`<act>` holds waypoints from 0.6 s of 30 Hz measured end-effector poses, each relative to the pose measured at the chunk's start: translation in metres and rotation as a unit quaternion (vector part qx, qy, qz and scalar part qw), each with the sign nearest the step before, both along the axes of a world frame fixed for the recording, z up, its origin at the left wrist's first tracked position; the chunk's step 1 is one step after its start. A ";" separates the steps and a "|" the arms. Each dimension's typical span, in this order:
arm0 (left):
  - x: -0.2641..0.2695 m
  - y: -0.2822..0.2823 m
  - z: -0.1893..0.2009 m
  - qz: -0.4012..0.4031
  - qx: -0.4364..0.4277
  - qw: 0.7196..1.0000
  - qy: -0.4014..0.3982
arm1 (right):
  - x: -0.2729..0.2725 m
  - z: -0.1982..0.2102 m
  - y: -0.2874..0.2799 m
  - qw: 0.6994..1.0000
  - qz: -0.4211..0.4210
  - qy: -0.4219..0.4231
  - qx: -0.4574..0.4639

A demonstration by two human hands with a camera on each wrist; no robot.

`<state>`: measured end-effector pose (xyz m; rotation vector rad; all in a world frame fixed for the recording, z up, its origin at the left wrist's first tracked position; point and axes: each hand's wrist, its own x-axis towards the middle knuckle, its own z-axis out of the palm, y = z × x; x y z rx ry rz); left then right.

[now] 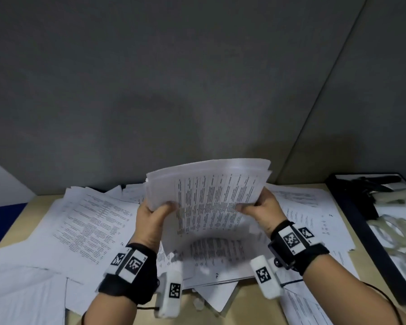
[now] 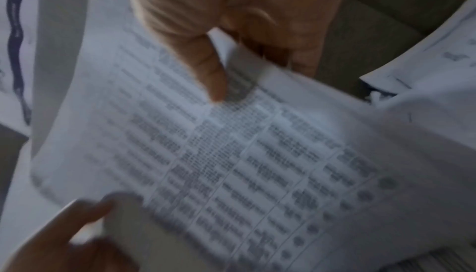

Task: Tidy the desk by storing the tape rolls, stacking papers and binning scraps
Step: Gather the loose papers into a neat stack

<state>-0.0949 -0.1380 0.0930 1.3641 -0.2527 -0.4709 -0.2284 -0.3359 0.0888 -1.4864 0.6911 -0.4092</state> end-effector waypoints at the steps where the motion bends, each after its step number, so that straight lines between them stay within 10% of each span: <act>1: -0.001 -0.003 0.001 0.018 -0.010 1.000 0.003 | 0.001 0.001 0.005 1.000 -0.012 0.014 -0.008; 18: 0.013 -0.008 0.010 0.035 -0.014 0.999 -0.033 | 0.010 0.021 0.018 0.995 -0.072 -0.025 -0.066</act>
